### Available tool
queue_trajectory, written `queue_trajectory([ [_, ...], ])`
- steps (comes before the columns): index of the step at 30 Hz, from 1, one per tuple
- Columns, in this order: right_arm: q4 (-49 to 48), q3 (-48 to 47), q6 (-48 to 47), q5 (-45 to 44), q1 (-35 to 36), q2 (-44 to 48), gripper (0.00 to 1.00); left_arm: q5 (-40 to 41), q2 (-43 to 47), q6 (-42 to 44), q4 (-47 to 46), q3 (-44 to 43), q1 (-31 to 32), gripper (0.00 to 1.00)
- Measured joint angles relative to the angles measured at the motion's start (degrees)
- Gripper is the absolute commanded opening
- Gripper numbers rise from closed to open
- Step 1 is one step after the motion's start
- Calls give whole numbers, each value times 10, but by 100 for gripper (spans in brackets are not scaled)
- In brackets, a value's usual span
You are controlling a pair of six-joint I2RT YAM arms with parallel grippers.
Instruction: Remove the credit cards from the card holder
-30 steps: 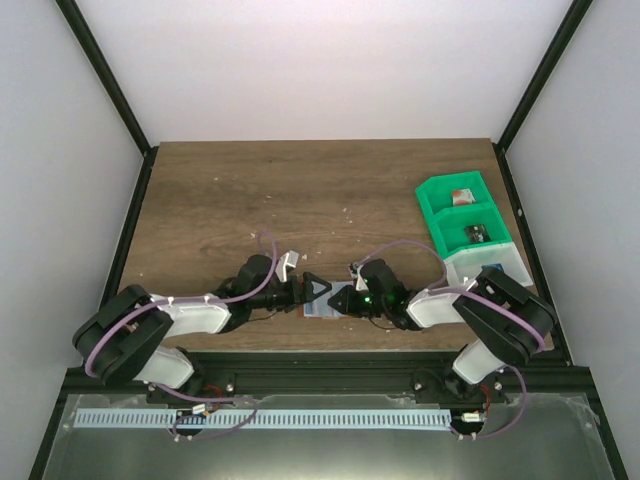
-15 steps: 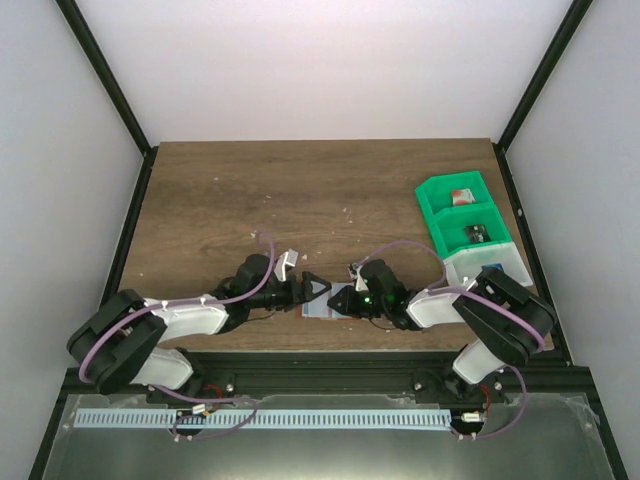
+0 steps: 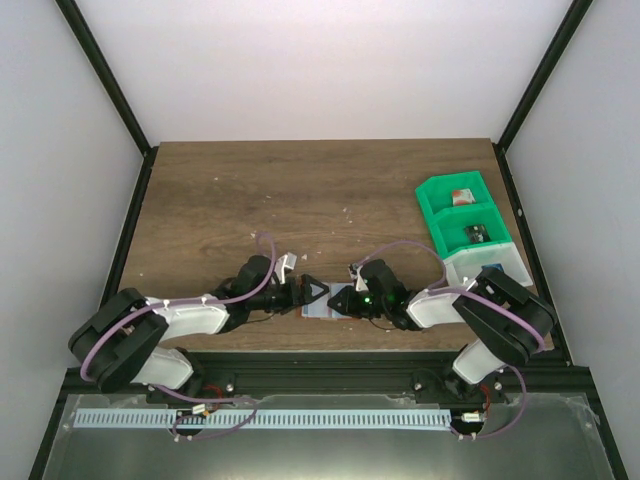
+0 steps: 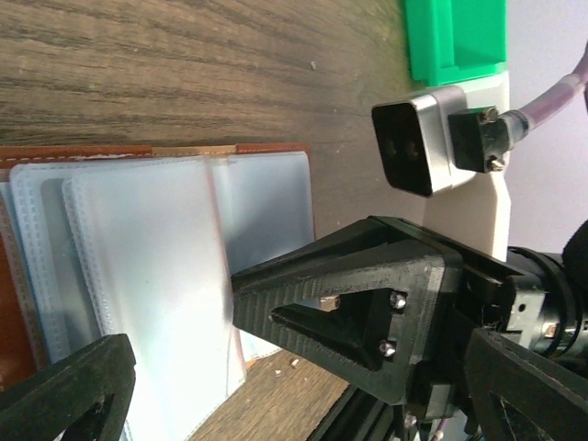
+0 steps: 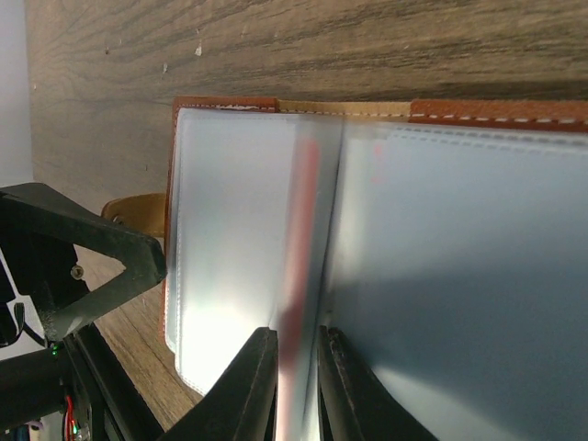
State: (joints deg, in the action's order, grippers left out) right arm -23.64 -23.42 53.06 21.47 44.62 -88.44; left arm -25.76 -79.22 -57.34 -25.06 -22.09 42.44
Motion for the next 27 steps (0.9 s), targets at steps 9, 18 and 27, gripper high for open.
queue_trajectory([
  [9,0,0,0,0,0,0,15,2,-11,8,3,0,0,100],
  [18,0,0,0,0,0,0,15,7,-15,12,5,0,0,100],
  [27,0,0,0,0,0,0,15,13,-20,19,12,-4,0,100],
])
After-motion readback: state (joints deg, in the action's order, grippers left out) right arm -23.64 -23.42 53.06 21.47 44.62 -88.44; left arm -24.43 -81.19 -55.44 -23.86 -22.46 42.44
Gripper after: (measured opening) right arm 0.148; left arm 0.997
